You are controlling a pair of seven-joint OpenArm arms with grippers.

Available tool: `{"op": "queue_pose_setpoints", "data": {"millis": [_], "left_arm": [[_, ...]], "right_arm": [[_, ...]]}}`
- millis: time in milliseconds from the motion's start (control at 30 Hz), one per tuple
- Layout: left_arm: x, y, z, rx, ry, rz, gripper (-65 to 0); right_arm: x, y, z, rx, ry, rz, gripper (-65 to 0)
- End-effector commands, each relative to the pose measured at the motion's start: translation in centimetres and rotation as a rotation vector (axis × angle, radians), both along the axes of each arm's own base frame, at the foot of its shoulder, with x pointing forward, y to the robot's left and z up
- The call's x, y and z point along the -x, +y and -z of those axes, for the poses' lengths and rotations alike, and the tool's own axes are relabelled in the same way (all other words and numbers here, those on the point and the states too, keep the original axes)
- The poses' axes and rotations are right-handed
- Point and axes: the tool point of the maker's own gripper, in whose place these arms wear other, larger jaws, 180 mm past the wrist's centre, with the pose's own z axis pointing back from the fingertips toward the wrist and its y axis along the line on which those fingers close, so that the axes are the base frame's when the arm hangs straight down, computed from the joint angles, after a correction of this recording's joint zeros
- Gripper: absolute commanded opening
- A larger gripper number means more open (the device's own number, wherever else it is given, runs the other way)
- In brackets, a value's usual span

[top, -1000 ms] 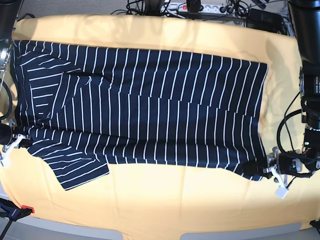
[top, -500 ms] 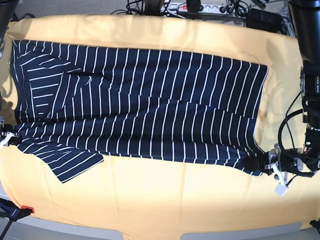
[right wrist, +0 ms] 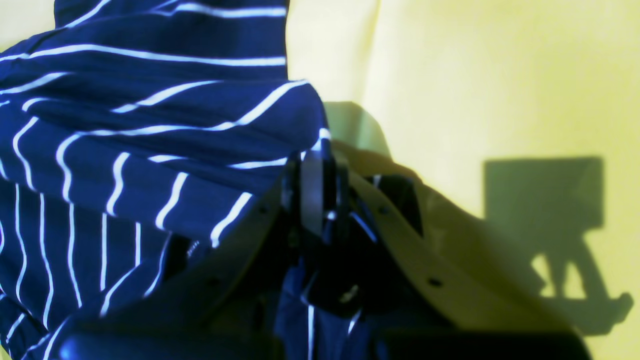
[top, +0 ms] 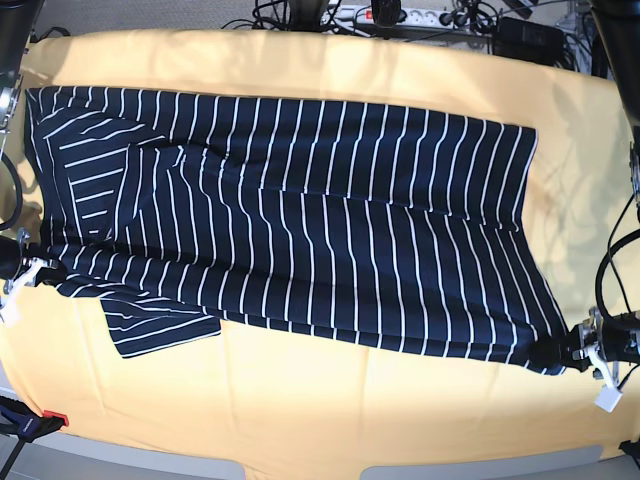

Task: Fold the T-shirt properly
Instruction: 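Pull the hem corners with both grippers to smooth the shirt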

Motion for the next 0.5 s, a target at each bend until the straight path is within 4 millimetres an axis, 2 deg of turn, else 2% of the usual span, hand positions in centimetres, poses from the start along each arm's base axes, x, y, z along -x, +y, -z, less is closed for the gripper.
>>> {"op": "queue_pose_setpoints", "data": {"millis": [0,200,467], "left_arm": [[-0.4,1.0,-1.7,-0.003,-0.045,-0.017,-65.0],[1.6,0.9,2.3,-0.002,0.041,-0.017,-65.0],[1.5,-1.6,3.5,0.026,0.059,0.023,-65.0]], "right_arm": [[-0.8,-2.1,-2.4,0.047,-0.047,0.028,-65.0],[-0.6,-2.1,-2.2,0.049,-0.03,0.024,-65.0],[0.0,-2.1,-1.8,0.054,0.006,0.015,-65.0]]}}
